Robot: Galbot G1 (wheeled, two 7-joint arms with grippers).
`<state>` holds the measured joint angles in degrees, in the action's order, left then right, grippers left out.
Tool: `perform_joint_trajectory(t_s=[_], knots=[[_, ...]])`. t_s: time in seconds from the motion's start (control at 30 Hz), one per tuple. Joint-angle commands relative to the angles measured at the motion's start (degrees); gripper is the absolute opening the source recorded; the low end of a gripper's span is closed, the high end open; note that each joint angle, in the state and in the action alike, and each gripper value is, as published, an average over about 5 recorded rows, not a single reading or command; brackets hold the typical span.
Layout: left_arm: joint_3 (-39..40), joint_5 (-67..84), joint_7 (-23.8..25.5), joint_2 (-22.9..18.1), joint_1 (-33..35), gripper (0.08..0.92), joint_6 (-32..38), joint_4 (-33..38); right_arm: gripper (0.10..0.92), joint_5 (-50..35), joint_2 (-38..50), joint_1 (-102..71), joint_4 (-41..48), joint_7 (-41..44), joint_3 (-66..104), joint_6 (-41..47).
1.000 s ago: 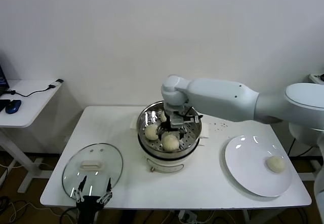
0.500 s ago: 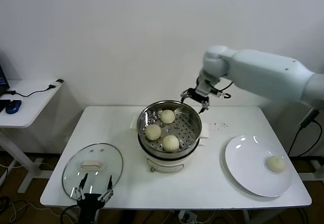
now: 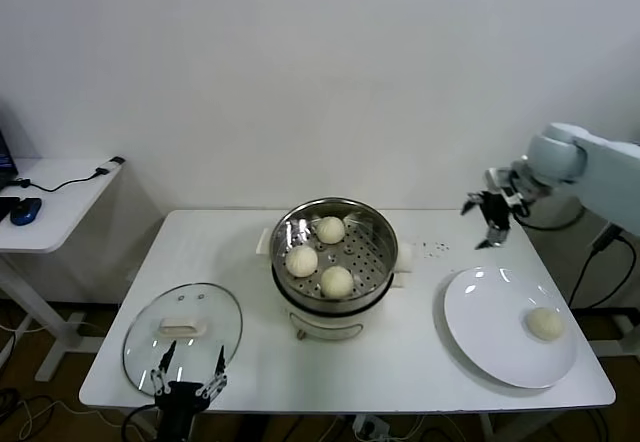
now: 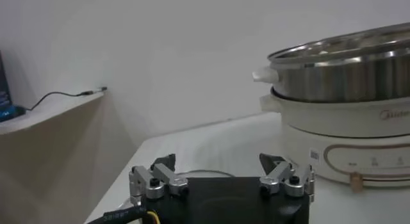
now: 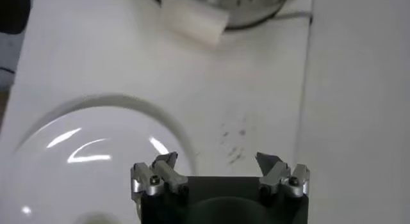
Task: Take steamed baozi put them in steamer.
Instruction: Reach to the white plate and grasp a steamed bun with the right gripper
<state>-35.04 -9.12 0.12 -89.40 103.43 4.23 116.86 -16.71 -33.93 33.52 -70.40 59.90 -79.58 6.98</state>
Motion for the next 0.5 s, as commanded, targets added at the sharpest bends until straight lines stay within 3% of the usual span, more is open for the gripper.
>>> perform_joint_trajectory(t_s=[0.03, 0.5], knots=[[0.04, -0.81, -0.07, -0.03, 0.01, 0.823, 0.02, 0.08, 0.823, 10.99, 12.31, -23.24, 3.38, 3.57, 16.42, 3.7], [-0.19, -2.24, -0.31, -0.98, 0.82, 0.823, -0.05, 0.9, 0.823, 15.88, 7.58, -28.21, 11.13, 1.9, 18.92, 0.27]])
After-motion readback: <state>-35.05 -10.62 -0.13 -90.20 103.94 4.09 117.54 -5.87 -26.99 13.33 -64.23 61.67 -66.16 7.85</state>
